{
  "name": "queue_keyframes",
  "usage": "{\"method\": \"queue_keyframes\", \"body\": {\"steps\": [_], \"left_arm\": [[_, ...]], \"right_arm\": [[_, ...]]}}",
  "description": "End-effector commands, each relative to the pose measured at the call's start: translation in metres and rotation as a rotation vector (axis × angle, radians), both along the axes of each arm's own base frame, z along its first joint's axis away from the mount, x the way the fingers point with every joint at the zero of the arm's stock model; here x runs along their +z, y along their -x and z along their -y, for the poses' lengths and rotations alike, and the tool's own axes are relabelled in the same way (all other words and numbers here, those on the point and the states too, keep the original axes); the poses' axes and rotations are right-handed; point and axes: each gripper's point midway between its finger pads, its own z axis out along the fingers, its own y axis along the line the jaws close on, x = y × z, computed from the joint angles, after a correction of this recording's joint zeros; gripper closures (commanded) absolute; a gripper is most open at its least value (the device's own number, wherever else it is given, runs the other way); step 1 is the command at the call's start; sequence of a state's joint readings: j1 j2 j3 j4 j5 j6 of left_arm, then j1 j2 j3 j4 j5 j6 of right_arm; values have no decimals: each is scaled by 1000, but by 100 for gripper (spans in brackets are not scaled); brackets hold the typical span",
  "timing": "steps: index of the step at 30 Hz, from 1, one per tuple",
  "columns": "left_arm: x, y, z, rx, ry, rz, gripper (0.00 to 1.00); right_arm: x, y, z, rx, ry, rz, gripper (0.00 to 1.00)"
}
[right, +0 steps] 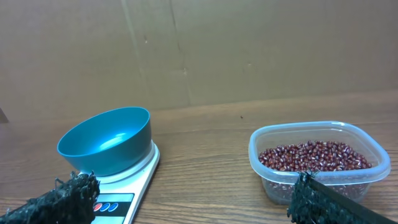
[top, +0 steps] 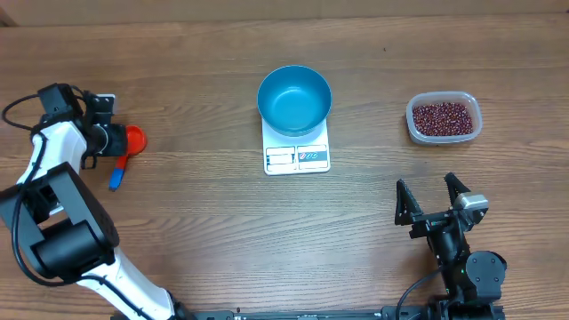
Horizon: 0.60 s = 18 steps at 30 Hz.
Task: Scoop item into bowl and weigh 150g on scale
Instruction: 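Reach the left gripper to the red scoop and grasp it, then lift the red scoop with the left gripper toward the scale center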
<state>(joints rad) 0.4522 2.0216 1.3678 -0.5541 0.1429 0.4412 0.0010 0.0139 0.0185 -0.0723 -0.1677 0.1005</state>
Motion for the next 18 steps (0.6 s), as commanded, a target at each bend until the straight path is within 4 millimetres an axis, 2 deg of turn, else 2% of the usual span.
{"method": "queue_keyframes", "body": {"steps": [1,6,11,13,15,16,18], "left_arm": [[-7,-12,10,-84,0,22,51],[-13,-24,10,-98,-16,53,53],[-36,-24,13,-118,-8,26,59],[-42,-23,14,-126,-5,15,68],[-43,-23,14,-125,-4,15,89],[-43,-24,14,-125,-6,18,96],[-41,-26,12,-121,-10,30,96]], "right_arm": [[-2,0,0,-5,1,4,0],[-2,0,0,-5,1,5,0],[-2,0,0,-5,1,4,0],[-2,0,0,-5,1,4,0],[-2,0,0,-5,1,4,0],[-2,0,0,-5,1,4,0],[-2,0,0,-5,1,4,0]]}}
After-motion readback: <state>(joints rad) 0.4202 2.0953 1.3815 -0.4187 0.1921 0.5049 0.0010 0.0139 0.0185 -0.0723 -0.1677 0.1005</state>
